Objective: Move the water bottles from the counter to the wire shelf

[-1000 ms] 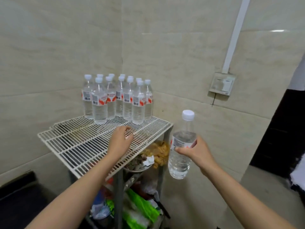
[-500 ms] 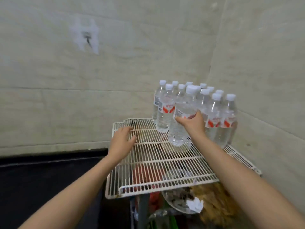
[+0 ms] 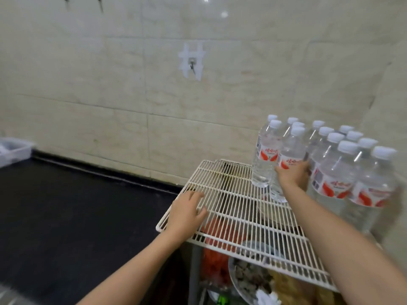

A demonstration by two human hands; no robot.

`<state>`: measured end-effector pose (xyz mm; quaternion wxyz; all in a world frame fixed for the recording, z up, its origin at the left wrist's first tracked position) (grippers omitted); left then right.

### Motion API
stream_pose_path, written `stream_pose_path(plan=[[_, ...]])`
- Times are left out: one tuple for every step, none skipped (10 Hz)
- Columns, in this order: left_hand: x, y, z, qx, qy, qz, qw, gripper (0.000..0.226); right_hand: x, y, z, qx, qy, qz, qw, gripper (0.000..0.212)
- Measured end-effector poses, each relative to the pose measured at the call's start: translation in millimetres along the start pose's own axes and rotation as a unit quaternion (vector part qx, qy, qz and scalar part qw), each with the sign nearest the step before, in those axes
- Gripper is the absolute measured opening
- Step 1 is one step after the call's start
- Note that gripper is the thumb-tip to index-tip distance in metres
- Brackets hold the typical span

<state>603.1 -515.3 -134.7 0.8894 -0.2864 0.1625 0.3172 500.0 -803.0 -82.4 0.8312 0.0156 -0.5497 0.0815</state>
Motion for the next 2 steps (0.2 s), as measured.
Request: stream_pose_path(plan=[[-9.2, 16.4, -5.1, -0.021, -0.024, -0.013, 0.999, 0.040, -6.9, 9.4, -0.7, 0.018, -0.008, 0.004, 1.000, 0.074], [-21.4, 31.9, -12.6, -0.015, -0.034, -0.020, 0.999, 0.036, 7.5, 35.5, 2.9, 0.070, -0.032, 0.065, 0.995, 0.069]])
Point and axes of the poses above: each hand's wrist, its own y-axis away from the middle knuckle, its own z-axis out of the back of the hand, x = y × z, the point moved 9 cm from there along -y, towards the middle knuckle, and after that the axes turned 9 degrees about -z, right-handed, at the moved point
